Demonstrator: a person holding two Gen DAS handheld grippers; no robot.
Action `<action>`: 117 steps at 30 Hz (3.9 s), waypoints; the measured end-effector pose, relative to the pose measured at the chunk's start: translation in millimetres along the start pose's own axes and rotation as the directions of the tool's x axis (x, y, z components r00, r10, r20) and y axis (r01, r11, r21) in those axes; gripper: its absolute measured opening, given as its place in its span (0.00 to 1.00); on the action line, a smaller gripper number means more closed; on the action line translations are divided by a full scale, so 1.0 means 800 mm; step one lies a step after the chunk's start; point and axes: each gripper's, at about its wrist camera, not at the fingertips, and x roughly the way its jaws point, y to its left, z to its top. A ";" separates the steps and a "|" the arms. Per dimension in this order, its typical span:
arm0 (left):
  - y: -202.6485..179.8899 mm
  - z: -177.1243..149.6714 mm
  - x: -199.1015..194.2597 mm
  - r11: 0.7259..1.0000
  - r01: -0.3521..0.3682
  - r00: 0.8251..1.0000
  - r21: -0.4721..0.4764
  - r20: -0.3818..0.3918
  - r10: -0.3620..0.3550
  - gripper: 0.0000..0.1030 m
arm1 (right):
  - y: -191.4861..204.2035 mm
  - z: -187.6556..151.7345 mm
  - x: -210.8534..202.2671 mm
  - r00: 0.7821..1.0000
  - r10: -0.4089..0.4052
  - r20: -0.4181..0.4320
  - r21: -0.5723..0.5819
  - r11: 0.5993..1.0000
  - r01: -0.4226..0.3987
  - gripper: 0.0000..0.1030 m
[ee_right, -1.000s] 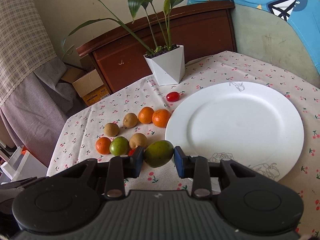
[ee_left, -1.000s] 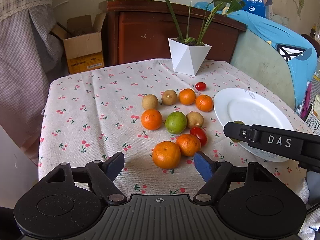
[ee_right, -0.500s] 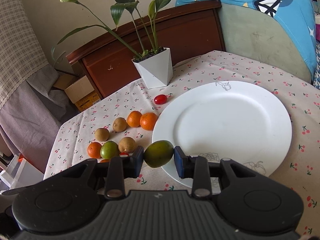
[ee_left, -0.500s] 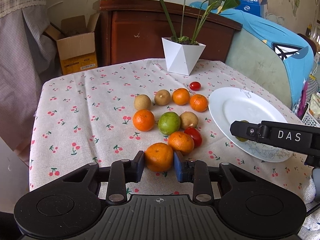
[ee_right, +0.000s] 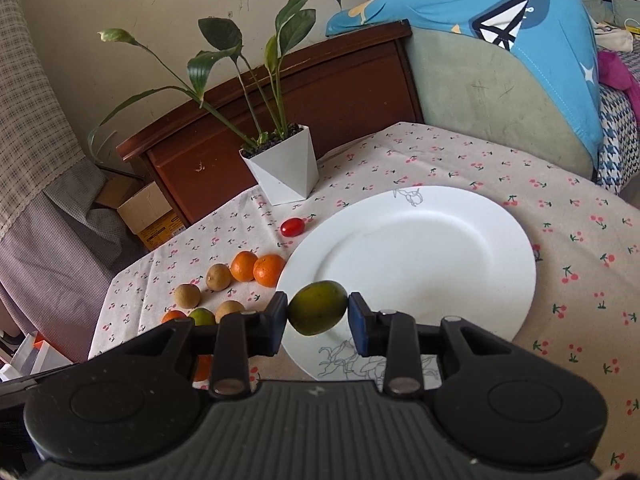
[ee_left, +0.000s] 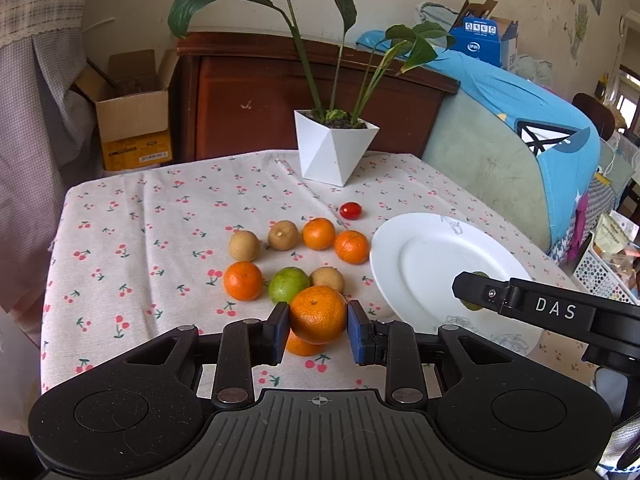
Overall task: Organize fruits
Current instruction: 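Carry the mango and orange onto the white plate and open both tools, then grasp a red cherry tomato with the right tool while the left tool grasps a tangerine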
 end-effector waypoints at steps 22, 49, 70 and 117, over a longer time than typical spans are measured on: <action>-0.074 0.011 0.068 0.985 0.163 0.984 0.060 -0.075 -0.159 0.27 | -0.058 0.001 0.001 0.991 -0.130 -0.028 0.140 0.981 0.133 0.33; -0.037 0.041 0.010 0.998 0.059 0.998 0.014 -0.022 -0.059 0.68 | -0.031 0.005 -0.028 0.996 -0.085 0.038 0.096 0.992 0.081 0.43; 0.067 0.029 -0.016 0.982 -0.101 0.995 -0.157 -0.008 0.101 0.73 | 0.059 -0.033 0.009 0.992 0.094 -0.084 -0.124 0.987 -0.104 0.43; 0.037 -0.006 0.011 0.996 -0.077 0.995 -0.034 -0.059 0.075 0.68 | 0.060 -0.016 0.033 0.998 0.063 -0.008 -0.148 0.987 -0.063 0.19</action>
